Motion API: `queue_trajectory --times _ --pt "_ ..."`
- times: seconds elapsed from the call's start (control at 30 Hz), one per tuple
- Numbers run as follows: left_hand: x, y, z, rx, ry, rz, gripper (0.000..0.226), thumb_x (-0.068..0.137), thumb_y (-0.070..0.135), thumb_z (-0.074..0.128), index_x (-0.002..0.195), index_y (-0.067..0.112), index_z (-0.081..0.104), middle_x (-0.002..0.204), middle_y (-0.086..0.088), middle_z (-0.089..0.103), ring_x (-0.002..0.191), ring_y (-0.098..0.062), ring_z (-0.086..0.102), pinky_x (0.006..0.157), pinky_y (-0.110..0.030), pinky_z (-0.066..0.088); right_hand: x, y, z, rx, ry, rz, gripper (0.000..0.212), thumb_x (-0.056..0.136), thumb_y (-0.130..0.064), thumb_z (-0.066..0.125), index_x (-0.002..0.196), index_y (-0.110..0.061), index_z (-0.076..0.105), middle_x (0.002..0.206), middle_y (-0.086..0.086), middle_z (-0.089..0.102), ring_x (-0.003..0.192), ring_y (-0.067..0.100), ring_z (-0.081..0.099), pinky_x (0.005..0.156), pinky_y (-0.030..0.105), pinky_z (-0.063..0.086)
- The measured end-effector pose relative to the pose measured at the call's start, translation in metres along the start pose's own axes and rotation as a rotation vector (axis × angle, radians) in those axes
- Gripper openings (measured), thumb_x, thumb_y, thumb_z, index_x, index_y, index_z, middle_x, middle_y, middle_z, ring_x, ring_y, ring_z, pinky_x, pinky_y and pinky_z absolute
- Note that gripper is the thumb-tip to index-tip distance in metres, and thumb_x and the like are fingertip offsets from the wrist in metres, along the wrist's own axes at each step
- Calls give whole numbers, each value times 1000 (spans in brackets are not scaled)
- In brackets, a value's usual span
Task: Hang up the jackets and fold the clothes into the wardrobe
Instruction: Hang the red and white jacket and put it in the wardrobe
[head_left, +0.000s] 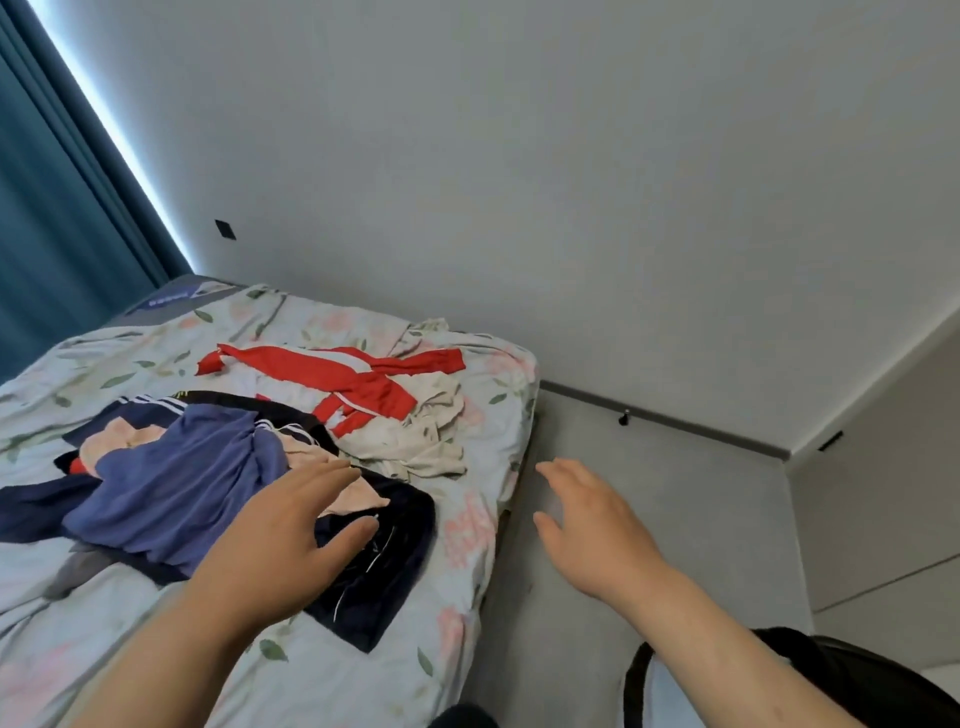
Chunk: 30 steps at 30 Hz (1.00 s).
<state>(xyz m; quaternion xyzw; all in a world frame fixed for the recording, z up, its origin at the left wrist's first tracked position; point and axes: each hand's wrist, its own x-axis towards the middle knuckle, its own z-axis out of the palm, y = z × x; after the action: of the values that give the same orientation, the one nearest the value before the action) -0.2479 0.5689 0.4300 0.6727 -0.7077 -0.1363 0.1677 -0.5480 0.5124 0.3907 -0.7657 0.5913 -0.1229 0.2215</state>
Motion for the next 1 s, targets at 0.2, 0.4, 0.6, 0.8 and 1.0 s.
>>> queue_trajectory --times 0.2,0.4,0.6,0.8,1.0 --pt "52 13 18 19 -32 40 63 87 58 55 143 31 46 150 15 41 143 -2 26 116 -29 25 24 26 -20 19 26 17 48 96 -30 53 142 -24 44 139 -7 46 125 14 44 99 19 29" --pt "134 5 41 27 -43 15 61 88 55 59 142 28 49 148 12 45 140 -6 33 115 -29 26 81 59 -25 52 28 47 51 97 -34 52 145 -26 41 143 -11 43 131 12 40 104 20 28" --pt "221 -20 65 50 -66 -94 62 89 57 55 143 29 46 150 12 42 141 -6 32 116 -27 25 198 77 -33 84 -33 -23 55 97 -42 51 149 -30 35 152 -14 33 140 9 32 114 25 27" --pt "312 -38 57 105 -98 -183 61 91 56 53 145 28 45 151 10 41 142 -8 31 117 -28 25 321 84 -67 66 -58 -115 56 98 -41 49 150 -28 33 154 -14 32 139 11 33 114 28 30" --pt "372 -39 44 88 -34 -278 61 91 58 51 144 30 45 151 11 41 142 -8 31 117 -30 25 408 81 -84 70 -118 -182 54 98 -39 51 148 -26 37 152 -9 37 139 13 35 115 31 31"
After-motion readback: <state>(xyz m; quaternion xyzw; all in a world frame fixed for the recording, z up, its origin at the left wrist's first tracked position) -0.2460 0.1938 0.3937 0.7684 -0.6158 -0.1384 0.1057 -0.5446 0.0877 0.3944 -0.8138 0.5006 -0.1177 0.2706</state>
